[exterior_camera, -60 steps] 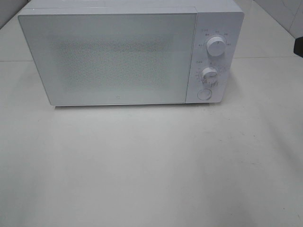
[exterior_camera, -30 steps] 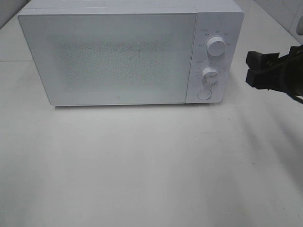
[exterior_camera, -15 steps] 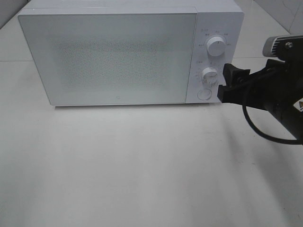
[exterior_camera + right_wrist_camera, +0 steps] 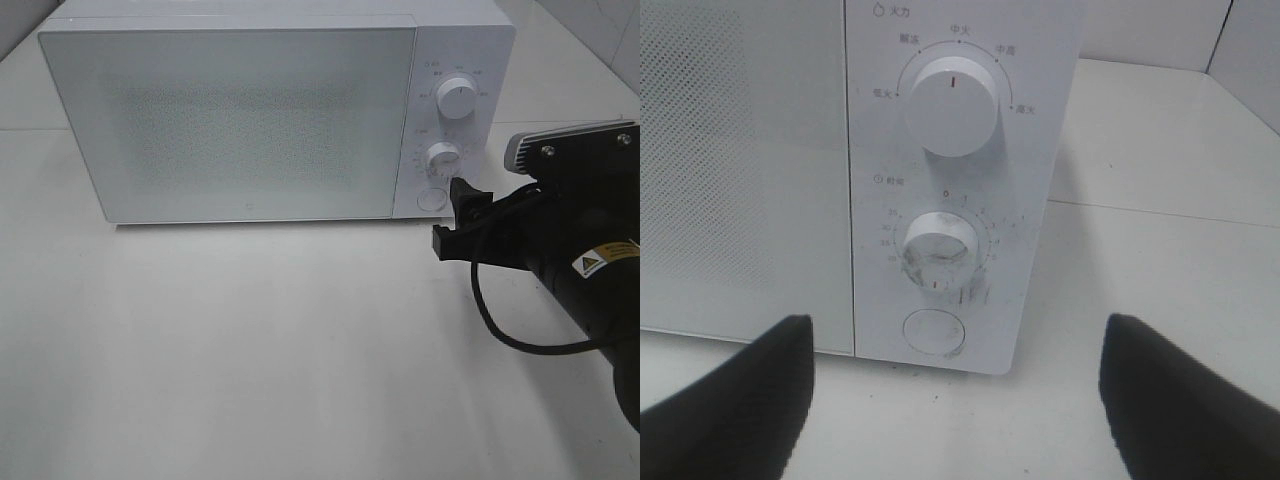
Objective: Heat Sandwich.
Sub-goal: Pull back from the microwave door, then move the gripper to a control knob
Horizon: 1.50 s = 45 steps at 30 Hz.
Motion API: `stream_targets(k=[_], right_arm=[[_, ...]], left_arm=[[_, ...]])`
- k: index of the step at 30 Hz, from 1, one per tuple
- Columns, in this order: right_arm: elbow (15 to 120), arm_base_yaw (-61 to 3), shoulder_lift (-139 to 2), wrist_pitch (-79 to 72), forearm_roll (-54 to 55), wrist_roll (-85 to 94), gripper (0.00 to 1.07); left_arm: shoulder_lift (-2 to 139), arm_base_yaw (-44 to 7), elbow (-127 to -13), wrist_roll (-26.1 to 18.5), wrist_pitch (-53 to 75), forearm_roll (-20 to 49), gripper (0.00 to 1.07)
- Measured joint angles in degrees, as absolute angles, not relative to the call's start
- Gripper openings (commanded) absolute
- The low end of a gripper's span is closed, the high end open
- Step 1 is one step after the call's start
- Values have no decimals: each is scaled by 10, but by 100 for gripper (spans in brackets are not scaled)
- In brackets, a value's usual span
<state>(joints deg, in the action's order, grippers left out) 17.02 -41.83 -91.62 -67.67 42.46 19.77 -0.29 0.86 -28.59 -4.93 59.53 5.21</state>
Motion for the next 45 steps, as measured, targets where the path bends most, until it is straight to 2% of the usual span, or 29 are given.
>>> stream_targets(k=[20, 39, 45], right_arm=[[171, -403, -921, -677, 415, 186, 76], [276, -378, -1058, -674, 379, 152, 76], [323, -348, -1090, -654, 356, 145, 76]], left_arm=[[-3, 9, -286, -49, 595, 52, 98], [-3, 9, -286, -49, 595, 52, 98], [-3, 9, -286, -49, 595, 52, 98]])
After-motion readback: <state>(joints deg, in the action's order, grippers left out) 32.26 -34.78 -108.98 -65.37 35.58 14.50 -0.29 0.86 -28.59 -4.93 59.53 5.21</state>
